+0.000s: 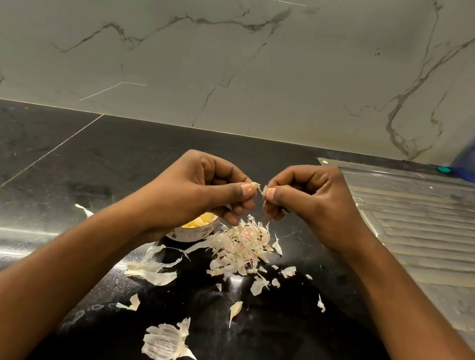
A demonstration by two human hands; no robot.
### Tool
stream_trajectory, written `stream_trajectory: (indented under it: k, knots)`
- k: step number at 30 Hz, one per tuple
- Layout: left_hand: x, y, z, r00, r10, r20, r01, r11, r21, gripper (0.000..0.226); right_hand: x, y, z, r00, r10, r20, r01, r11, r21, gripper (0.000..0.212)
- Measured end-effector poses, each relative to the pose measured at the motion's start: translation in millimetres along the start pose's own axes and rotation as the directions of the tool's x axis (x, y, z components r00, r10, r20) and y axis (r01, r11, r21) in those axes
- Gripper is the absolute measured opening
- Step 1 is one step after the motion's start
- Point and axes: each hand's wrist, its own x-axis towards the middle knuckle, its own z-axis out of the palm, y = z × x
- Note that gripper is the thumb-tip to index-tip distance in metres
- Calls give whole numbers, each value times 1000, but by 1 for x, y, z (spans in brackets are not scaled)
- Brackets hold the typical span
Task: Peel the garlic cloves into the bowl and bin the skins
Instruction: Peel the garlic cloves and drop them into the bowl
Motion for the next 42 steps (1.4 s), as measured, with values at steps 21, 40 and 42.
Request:
stream_trajectory:
  k: [21,40,42]
  knots:
    - [1,-3,-3,996,88,-15,-77,939,336,12,-1,-2,0,998,-5,66,15,989,-145,12]
    - [-1,2,-3,1000,13,14,-14,997,71,19,0,-2,-1,1000,19,12,-19,999,40,10]
    - [0,0,-3,996,74,-51,-66,987,144,16,1,-2,0,999,38,1,-38,996,82,9]
